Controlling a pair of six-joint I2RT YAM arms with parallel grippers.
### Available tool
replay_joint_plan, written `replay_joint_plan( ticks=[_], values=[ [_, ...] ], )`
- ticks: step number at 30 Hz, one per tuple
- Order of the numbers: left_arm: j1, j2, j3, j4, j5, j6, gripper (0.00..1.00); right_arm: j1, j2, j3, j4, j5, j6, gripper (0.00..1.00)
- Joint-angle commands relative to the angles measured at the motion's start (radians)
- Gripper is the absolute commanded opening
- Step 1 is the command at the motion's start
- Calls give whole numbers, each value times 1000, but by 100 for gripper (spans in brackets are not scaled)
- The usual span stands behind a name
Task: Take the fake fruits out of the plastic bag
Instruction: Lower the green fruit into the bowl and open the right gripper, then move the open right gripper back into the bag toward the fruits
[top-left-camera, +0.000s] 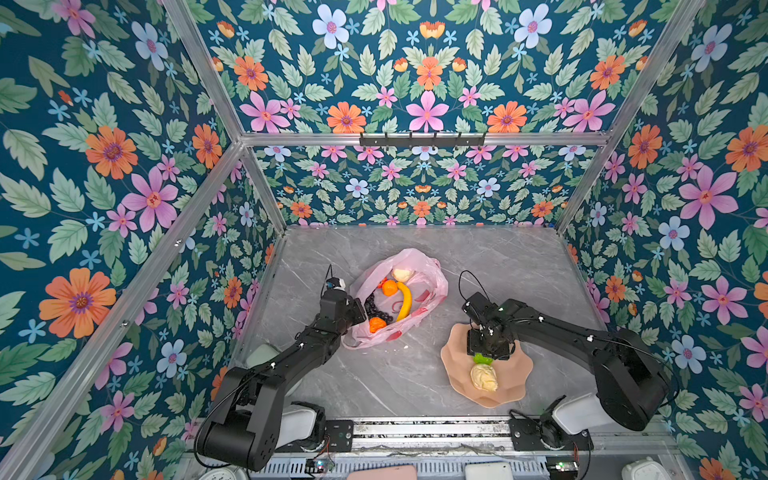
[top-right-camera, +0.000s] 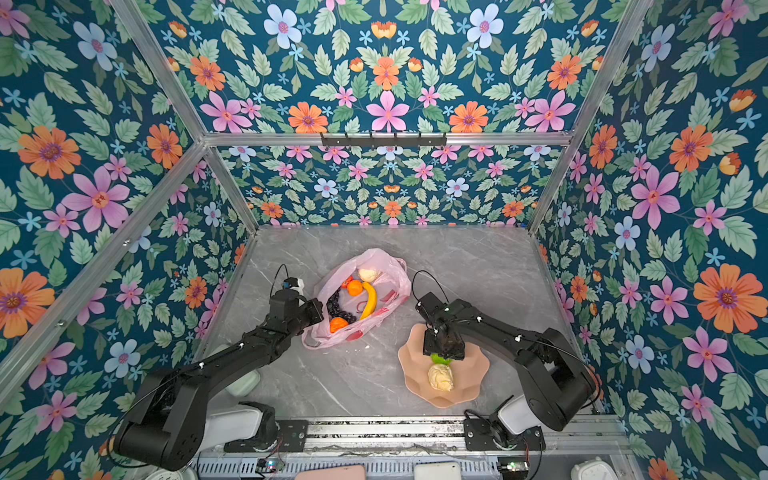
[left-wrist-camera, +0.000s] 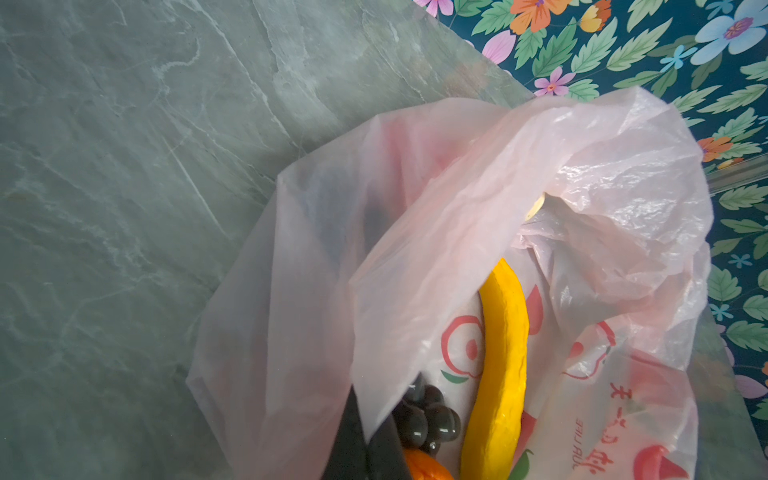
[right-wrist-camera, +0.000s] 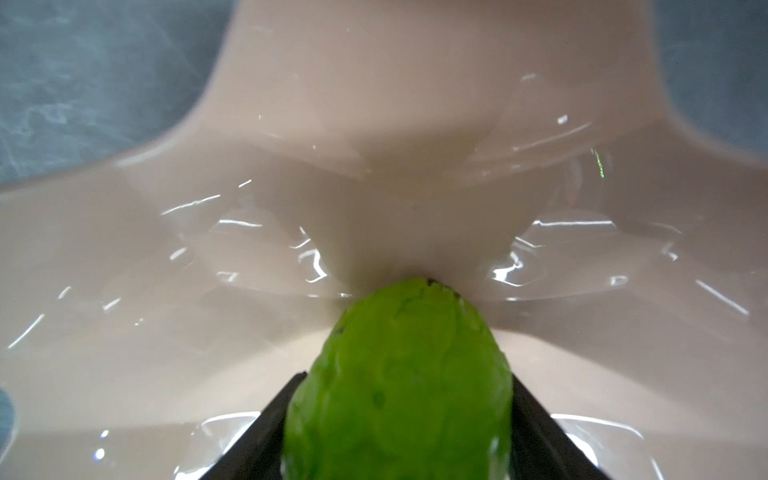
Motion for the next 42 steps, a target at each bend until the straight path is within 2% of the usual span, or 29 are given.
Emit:
replay_joint_plan(
  ticks=[1,11,18,24,30,36,42],
  values=[
    [0,1,8,-11,-11,2,0,1,7,-4,17,3,13,71],
    [0,-2,8,-12,-14,6,0,1,4,6,-2,7,14,75],
    [1,-3,10,-9,-12,6,0,1,-21,20,-31,31,6,84],
    [1,-9,17,-13,-8,0,0,1,-45,53,-70,59,-2,84],
    [0,-20,45,-34,-9,-1,0,2,-100,167,-106,76,-49,84],
    [1,-6,75,-51,3,-16,0,13,-96,301,30,30,-42,81],
    [-11,2,98,-66,5,-34,0,50,10,429,220,37,41,79]
  ],
)
